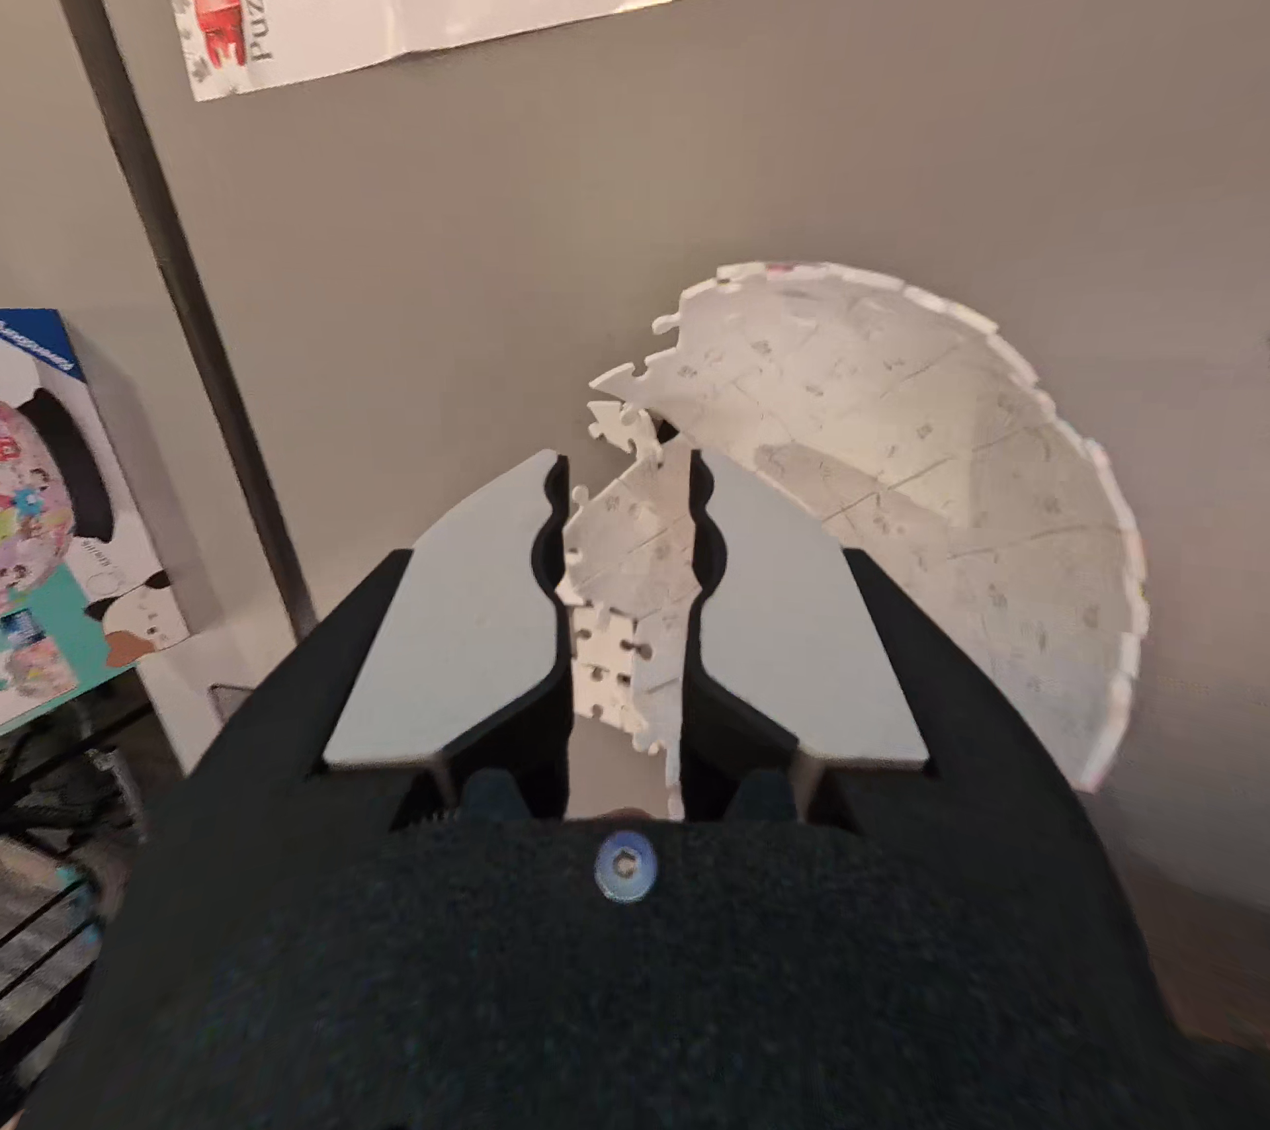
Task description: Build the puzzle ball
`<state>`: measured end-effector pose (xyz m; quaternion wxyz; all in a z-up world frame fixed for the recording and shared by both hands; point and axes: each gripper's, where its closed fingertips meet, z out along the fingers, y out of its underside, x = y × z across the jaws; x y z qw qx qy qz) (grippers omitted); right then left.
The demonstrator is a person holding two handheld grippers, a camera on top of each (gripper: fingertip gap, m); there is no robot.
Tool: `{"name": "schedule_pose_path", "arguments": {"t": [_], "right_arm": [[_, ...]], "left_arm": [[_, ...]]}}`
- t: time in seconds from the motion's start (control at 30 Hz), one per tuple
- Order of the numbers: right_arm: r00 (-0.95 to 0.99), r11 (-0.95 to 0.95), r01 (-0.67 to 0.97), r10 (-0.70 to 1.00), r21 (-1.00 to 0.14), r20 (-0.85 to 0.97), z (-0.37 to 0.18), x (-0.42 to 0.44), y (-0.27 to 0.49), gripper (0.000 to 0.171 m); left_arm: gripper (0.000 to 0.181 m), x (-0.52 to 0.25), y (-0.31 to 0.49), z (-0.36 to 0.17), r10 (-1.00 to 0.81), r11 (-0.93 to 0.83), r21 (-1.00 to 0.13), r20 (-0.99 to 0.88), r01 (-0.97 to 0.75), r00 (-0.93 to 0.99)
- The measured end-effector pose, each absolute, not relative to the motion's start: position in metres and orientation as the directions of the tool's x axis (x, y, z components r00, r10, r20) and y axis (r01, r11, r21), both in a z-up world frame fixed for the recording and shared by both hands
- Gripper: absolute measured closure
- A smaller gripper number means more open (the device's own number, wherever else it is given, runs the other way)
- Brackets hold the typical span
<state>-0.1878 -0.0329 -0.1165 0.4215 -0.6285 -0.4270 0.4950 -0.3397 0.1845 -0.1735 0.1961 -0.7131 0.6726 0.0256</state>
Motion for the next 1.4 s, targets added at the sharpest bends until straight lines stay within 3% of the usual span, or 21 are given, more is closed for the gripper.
{"name": "schedule_pose_path", "arguments": {"t": [0.37,0.67,1.4], "right_arm": [[0.114,-0.313,0.108,0.947,-0.944,-0.301,-0.116,-0.187,-0.036,0.157],[0.098,-0.306,0.138,0.951,-0.942,-0.294,-0.12,-0.19,-0.041,0.157],[0.079,-0.343,0.142,0.939,-0.929,-0.334,-0.122,-0.192,-0.042,0.154]], "left_arm": [[0.155,-0.347,0.182,-0.199,-0.953,-0.067,-0.167,-0.281,-0.984,0.112],[0.173,-0.345,0.186,-0.196,-0.947,-0.034,-0.09,-0.315,-0.995,0.061],[0.18,-0.349,0.167,-0.166,-0.95,-0.024,-0.21,-0.3,-0.977,0.088]]}}
